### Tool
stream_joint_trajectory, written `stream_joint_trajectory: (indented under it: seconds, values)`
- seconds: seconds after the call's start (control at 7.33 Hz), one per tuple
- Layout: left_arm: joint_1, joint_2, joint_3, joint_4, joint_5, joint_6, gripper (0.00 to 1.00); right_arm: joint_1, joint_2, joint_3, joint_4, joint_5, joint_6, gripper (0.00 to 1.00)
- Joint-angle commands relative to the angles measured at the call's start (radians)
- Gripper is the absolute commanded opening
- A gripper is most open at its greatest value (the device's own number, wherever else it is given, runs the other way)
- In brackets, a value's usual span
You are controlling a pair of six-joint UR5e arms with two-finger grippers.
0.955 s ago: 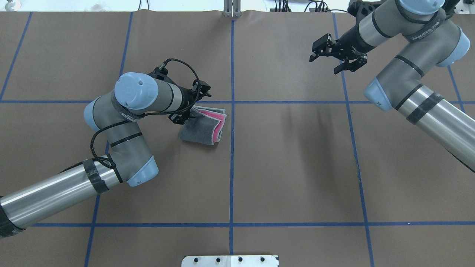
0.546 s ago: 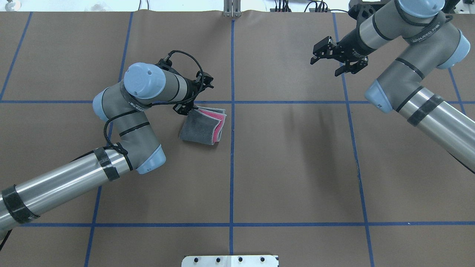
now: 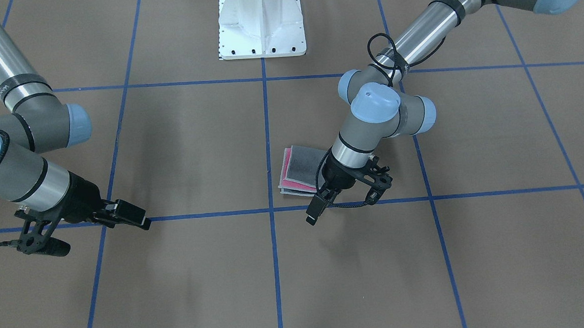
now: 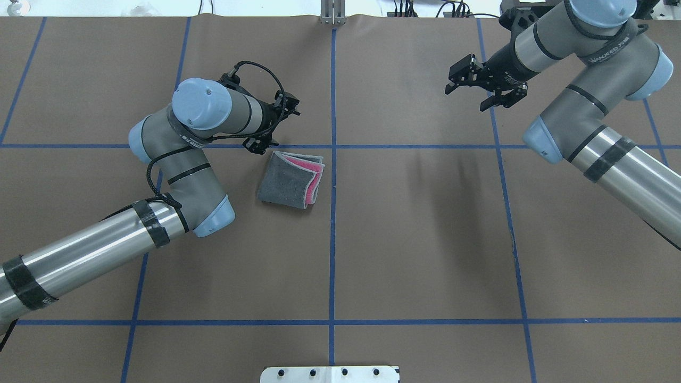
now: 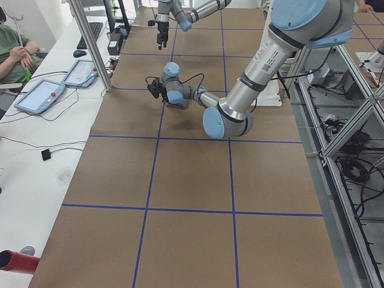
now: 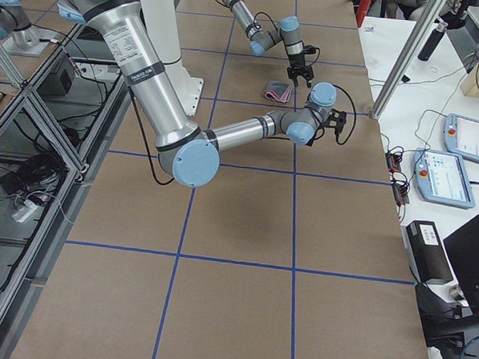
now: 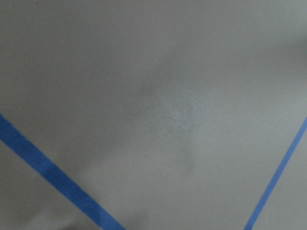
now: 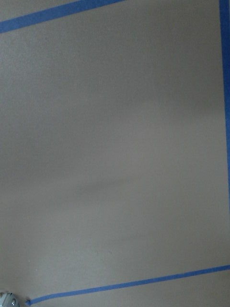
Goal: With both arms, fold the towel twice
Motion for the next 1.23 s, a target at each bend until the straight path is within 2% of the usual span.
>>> stream_joint_trajectory:
  seconds: [0.0,0.41,1.09]
  values:
    - [0.000,-0.026,-0.014,0.000,-0.016,-0.008,0.96,-0.001,0.000,0.000,0.000,0.000,-0.001,1.00]
    - [0.015,-0.007,-0.086,0.011,-0.135,-0.090,0.99,-0.001,0.001,-0.002,0.000,0.000,-0.002,1.00]
    - [0.093,0.044,-0.094,0.001,-0.130,-0.094,0.99,0.000,0.001,0.000,0.000,0.002,-0.001,1.00]
